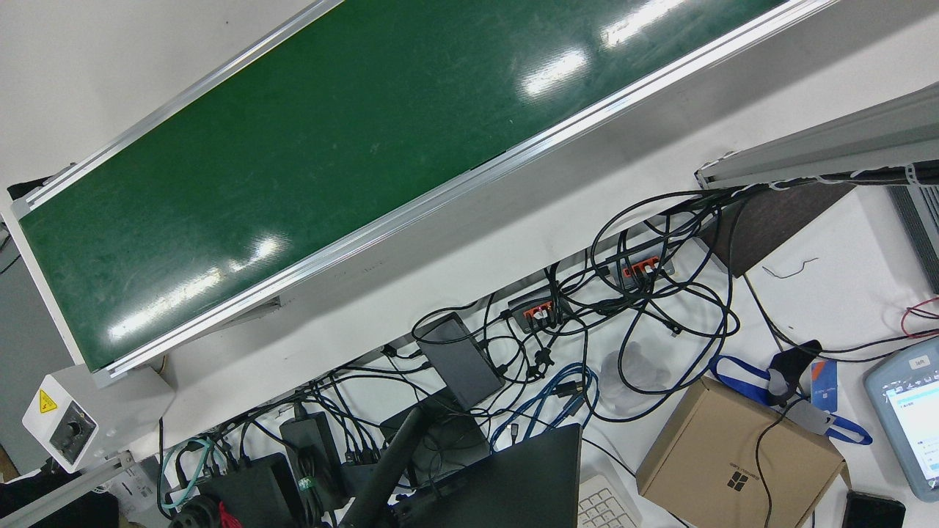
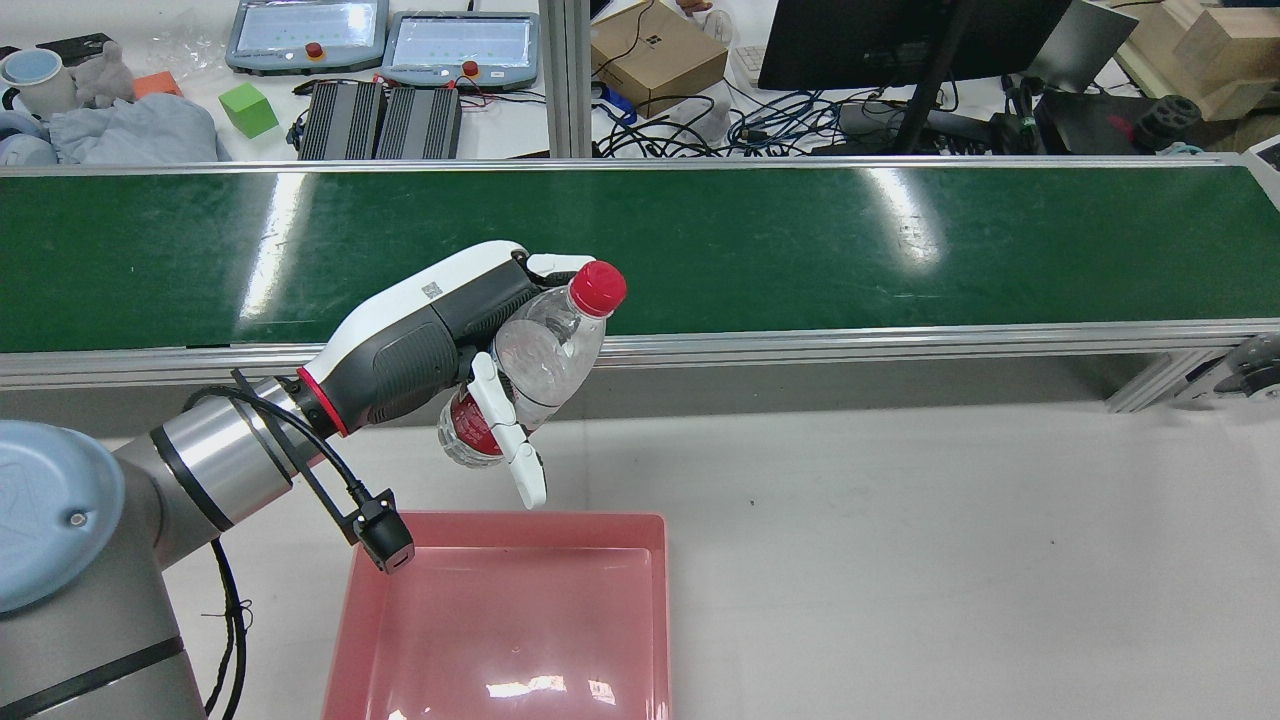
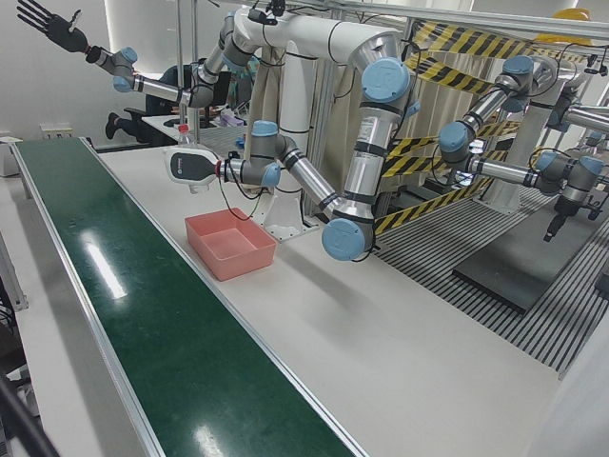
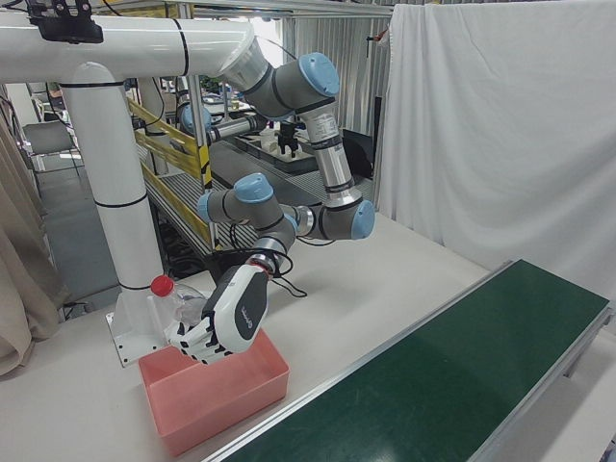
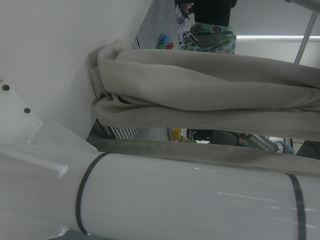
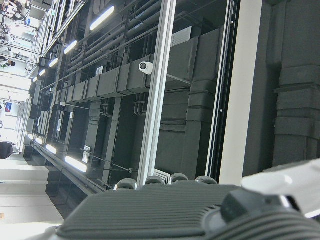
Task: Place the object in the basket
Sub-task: 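Carry the bottle with the left hand over the pink tray, then open the left hand to drop the bottle into the tray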
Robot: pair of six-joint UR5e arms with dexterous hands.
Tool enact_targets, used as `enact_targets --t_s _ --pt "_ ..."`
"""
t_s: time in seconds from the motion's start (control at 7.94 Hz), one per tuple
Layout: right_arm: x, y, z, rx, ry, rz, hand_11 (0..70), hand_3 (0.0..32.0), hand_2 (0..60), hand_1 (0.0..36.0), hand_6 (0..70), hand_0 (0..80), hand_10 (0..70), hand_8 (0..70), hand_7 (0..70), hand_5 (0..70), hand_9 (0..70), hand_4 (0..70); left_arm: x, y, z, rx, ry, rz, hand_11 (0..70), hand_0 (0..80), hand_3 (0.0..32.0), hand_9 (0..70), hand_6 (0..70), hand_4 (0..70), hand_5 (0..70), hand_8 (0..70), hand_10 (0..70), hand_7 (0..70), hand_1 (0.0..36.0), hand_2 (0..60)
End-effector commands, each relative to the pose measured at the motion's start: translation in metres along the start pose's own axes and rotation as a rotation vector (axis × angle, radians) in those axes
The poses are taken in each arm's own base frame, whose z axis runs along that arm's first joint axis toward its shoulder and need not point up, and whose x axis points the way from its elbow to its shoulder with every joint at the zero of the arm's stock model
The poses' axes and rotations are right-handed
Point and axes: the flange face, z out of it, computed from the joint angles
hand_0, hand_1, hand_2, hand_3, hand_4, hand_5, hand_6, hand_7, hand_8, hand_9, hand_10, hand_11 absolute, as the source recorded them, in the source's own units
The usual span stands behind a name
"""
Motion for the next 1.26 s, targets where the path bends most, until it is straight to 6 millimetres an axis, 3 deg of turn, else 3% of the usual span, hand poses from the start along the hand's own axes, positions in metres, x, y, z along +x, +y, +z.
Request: enact_targets --t_s 0.0,0.13,0.25,0.38,0.5,0.63,0.88,1.13 --pt "0.0 0.0 0.0 0.0 0.0 0.0 0.0 0.0 0.0 0.0 0.0 0.0 0.0 0.0 0.0 0.0 0.0 0.0 0.011 -0.003 -0.057 -0.019 0.009 -0.012 70.0 61.9 0.0 70.0 47.1 14.1 70.0 69.1 62.8 59.3 0.0 0.0" --pt "0.0 0.0 0.0 0.0 0.0 0.0 0.0 0.0 0.0 0.0 0.0 0.0 0.0 0.0 0.0 0.0 0.0 0.0 0.015 0.015 -0.086 -0.058 0.025 -0.044 66.9 44.7 0.0 63.1 30.3 14.0 70.0 49.1 47.8 43.2 0.0 0.0" --pt "0.0 0.0 0.0 0.0 0.0 0.0 0.0 0.0 0.0 0.0 0.0 0.0 0.0 0.0 0.0 0.0 0.0 0.0 0.014 0.027 -0.1 -0.048 0.077 -0.081 53.0 30.6 0.0 46.9 20.5 15.8 67.1 36.4 38.3 31.1 0.0 0.0" --pt "0.0 0.0 0.0 0.0 0.0 0.0 0.0 0.0 0.0 0.0 0.0 0.0 0.0 0.0 0.0 0.0 0.0 0.0 0.005 0.026 -0.11 -0.021 0.091 -0.099 42.5 15.4 0.0 31.3 14.9 14.0 57.4 25.6 30.2 18.6 0.0 0.0" --pt "0.0 0.0 0.0 0.0 0.0 0.0 0.0 0.0 0.0 0.0 0.0 0.0 0.0 0.0 0.0 0.0 0.0 0.0 0.003 0.024 -0.111 -0.02 0.095 -0.101 33.8 21.3 0.0 23.3 11.9 10.7 51.2 20.8 23.9 10.0 0.0 0.0" --pt "0.0 0.0 0.0 0.0 0.0 0.0 0.0 0.0 0.0 0.0 0.0 0.0 0.0 0.0 0.0 0.0 0.0 0.0 0.003 0.024 -0.111 -0.018 0.093 -0.102 29.3 39.7 0.0 21.1 10.9 9.9 47.0 18.8 20.5 8.9 0.0 0.0" --pt "0.0 0.0 0.0 0.0 0.0 0.0 0.0 0.0 0.0 0.0 0.0 0.0 0.0 0.0 0.0 0.0 0.0 0.0 0.003 0.024 -0.111 -0.018 0.093 -0.103 24.9 46.1 0.8 20.0 11.4 13.3 45.5 18.8 17.3 8.4 0.0 0.0" --pt "0.0 0.0 0.0 0.0 0.0 0.0 0.0 0.0 0.0 0.0 0.0 0.0 0.0 0.0 0.0 0.0 0.0 0.0 0.004 0.025 -0.11 -0.019 0.094 -0.105 23.3 47.0 1.2 18.8 10.9 13.6 46.5 17.8 16.1 7.9 0.0 0.0"
